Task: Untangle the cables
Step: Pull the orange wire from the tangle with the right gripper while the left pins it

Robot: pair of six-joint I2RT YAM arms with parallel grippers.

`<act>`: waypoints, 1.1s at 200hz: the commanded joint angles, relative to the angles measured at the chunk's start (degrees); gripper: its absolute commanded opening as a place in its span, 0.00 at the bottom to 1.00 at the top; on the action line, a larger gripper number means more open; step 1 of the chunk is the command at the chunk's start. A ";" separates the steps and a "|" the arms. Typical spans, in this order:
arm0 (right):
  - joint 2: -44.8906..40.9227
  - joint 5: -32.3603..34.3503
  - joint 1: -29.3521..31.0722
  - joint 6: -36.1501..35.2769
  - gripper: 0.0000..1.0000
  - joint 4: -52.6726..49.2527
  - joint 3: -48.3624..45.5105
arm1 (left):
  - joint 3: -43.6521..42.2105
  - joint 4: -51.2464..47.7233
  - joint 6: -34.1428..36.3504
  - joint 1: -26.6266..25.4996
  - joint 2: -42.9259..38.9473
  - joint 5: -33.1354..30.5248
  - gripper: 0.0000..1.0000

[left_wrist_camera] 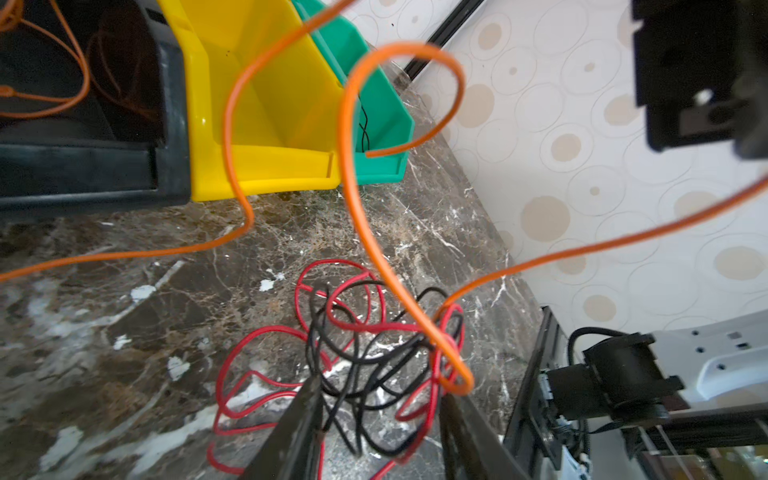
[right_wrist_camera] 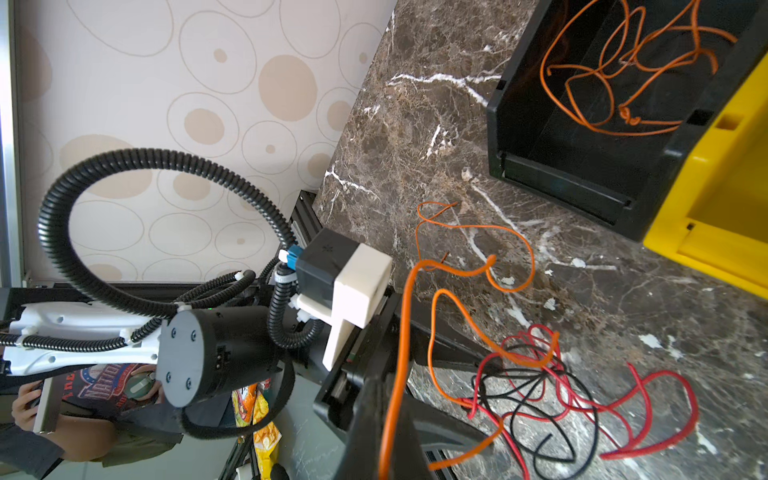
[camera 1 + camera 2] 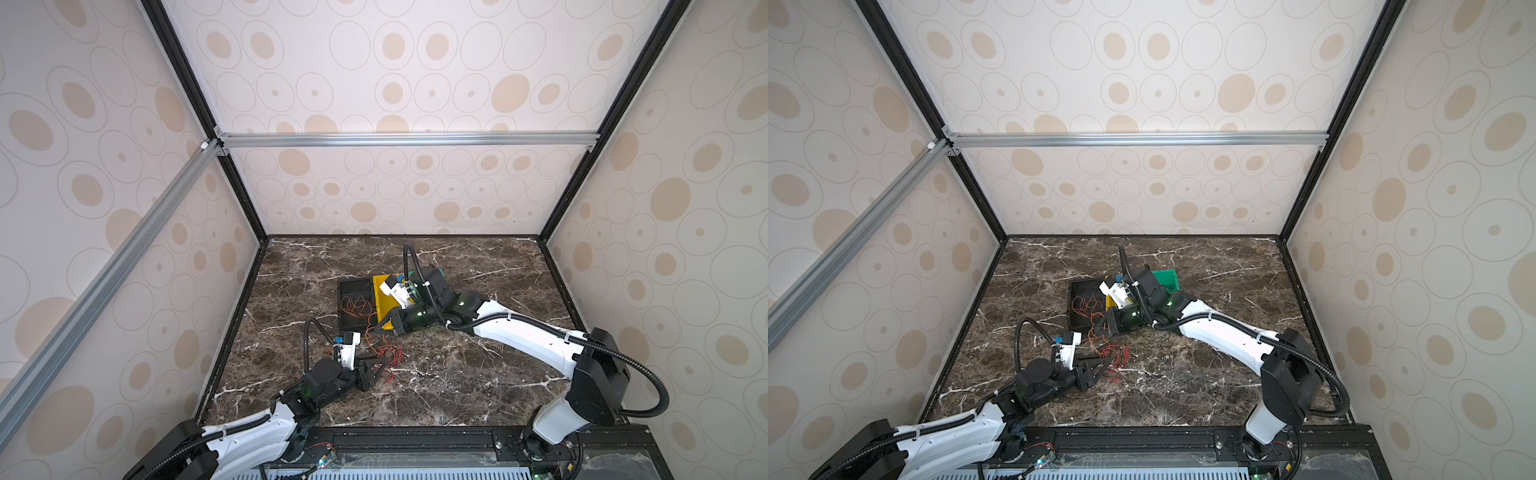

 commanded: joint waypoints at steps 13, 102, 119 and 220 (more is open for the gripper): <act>-2.41 -0.53 -0.42 0.20 0.00 0.54 -0.92 | 0.51 3.25 0.81 -0.52 3.24 -1.38 0.25; -11.18 14.00 -5.19 -6.20 0.00 -11.47 -1.64 | -0.05 -0.85 -0.64 -0.51 1.25 -5.24 0.00; -13.00 18.34 -6.40 -8.13 0.00 -15.14 -0.66 | -0.33 -1.72 -0.99 -0.50 1.07 -5.34 0.00; -13.51 37.19 -9.15 -16.95 0.00 -28.38 14.61 | -0.43 -13.76 -2.86 -0.50 1.21 -7.85 0.00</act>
